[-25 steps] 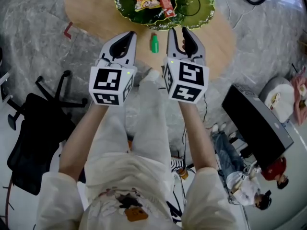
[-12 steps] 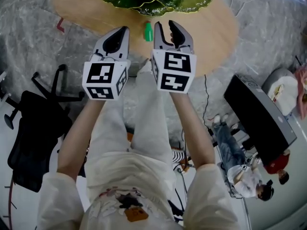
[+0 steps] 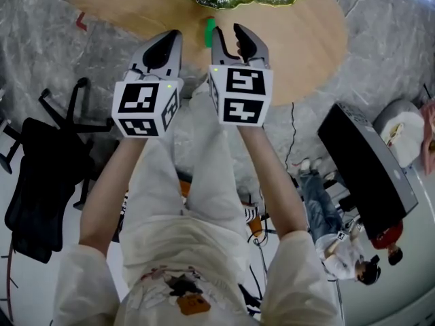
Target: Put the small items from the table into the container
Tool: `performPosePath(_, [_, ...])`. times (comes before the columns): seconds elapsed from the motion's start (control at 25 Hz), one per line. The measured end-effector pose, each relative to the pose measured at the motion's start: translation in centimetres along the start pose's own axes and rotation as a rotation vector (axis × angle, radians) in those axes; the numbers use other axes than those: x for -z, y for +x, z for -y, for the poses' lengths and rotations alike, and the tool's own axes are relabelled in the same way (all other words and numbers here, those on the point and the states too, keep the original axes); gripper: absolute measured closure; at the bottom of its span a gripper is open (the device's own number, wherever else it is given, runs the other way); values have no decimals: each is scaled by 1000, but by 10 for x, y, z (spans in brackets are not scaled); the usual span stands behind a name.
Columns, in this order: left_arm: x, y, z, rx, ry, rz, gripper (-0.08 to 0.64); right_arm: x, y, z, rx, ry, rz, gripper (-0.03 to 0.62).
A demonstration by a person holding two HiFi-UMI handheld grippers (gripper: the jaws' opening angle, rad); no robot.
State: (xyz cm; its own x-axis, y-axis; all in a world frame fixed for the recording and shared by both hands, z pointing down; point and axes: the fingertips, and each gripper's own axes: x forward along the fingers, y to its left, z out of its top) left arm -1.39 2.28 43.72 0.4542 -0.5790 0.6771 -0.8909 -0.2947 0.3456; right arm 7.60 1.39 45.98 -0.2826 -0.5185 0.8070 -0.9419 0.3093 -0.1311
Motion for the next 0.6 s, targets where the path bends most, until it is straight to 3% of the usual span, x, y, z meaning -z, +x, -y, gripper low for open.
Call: performPosePath(0.6, [31, 14, -3, -24, -27, -16, 565, 47, 31, -18, -69, 11, -84, 443])
